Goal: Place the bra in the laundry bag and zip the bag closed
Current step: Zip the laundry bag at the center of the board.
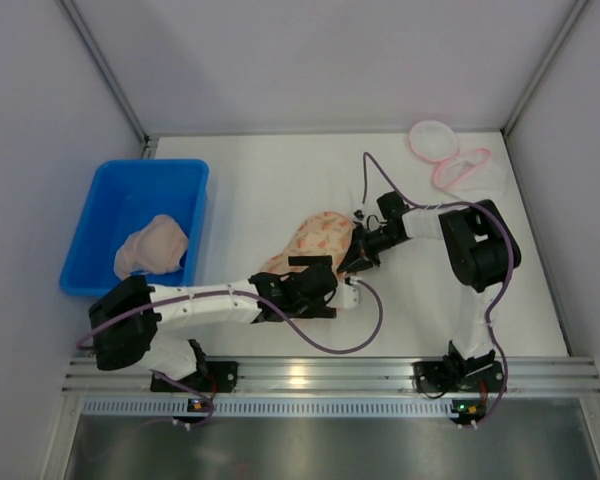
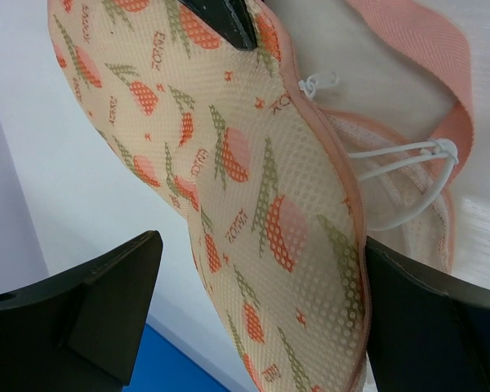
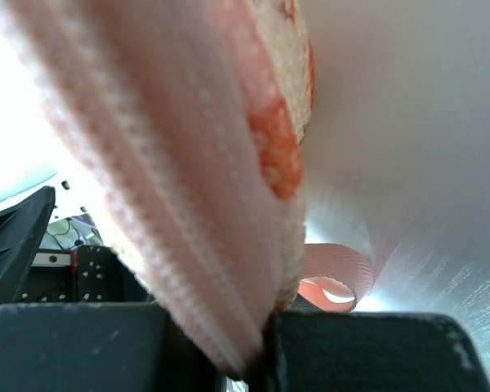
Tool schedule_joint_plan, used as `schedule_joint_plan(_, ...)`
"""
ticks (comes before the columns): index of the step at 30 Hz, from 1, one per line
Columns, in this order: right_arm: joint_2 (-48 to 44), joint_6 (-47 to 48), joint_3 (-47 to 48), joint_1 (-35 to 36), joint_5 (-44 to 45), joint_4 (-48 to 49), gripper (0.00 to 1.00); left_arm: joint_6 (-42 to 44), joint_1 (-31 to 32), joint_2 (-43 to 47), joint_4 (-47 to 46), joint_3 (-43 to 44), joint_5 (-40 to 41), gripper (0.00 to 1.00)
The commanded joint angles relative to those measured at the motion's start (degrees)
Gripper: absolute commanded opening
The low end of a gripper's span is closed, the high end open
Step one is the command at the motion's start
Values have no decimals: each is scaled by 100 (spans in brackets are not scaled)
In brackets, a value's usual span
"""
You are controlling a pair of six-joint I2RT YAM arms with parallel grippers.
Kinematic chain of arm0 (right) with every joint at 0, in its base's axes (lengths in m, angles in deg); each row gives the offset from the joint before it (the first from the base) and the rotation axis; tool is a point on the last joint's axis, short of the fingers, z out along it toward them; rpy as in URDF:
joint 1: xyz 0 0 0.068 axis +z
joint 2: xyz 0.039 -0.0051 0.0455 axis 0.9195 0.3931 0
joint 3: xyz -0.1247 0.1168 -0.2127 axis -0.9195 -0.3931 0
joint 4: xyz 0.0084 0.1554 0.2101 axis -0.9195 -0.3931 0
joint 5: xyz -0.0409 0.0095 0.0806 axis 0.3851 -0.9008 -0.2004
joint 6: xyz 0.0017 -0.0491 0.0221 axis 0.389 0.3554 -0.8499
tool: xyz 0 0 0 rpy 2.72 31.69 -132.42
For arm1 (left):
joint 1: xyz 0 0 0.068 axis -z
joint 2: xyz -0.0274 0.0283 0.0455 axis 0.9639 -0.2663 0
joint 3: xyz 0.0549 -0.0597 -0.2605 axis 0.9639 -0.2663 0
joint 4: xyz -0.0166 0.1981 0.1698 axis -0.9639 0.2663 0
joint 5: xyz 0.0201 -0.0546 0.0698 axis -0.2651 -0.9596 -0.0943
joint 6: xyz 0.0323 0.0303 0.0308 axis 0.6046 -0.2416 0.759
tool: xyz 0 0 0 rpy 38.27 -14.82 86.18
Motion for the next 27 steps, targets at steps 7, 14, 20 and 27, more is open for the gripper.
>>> schedule_joint_plan(7, -75, 169, 84, 216, -363, -68, 0, 591, -78, -734, -1805, -533, 1096, 98)
schedule_joint_plan(14, -23, 662, 101, 304, -293, -534, 0, 1670, -262, -1228, -3642, -780, 1608, 98)
schedule_joint_plan(20, 39, 882, 180, 392, -328, -737, 0, 2165, -350, -966, -4243, -833, 1451, 98)
schedule_joint_plan(27, 162, 900, 286, 401, -442, -789, 0, 1929, -342, -537, -3431, -1114, 759, 98)
